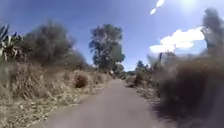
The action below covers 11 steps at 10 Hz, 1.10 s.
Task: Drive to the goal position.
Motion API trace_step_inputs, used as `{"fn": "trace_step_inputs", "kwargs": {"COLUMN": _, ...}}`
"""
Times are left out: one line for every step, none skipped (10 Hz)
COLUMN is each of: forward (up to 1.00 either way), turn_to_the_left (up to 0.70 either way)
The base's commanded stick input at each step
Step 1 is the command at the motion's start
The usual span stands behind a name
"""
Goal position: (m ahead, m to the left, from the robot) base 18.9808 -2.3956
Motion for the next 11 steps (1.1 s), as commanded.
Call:
{"fn": "trace_step_inputs", "kwargs": {"forward": 1.00, "turn_to_the_left": 0.00}}
{"fn": "trace_step_inputs", "kwargs": {"forward": 1.00, "turn_to_the_left": 0.00}}
{"fn": "trace_step_inputs", "kwargs": {"forward": 1.00, "turn_to_the_left": 0.00}}
{"fn": "trace_step_inputs", "kwargs": {"forward": 1.00, "turn_to_the_left": 0.00}}
{"fn": "trace_step_inputs", "kwargs": {"forward": 1.00, "turn_to_the_left": 0.00}}
{"fn": "trace_step_inputs", "kwargs": {"forward": 1.00, "turn_to_the_left": 0.00}}
{"fn": "trace_step_inputs", "kwargs": {"forward": 1.00, "turn_to_the_left": 0.00}}
{"fn": "trace_step_inputs", "kwargs": {"forward": 1.00, "turn_to_the_left": 0.00}}
{"fn": "trace_step_inputs", "kwargs": {"forward": 1.00, "turn_to_the_left": 0.00}}
{"fn": "trace_step_inputs", "kwargs": {"forward": 1.00, "turn_to_the_left": 0.00}}
{"fn": "trace_step_inputs", "kwargs": {"forward": 1.00, "turn_to_the_left": 0.00}}
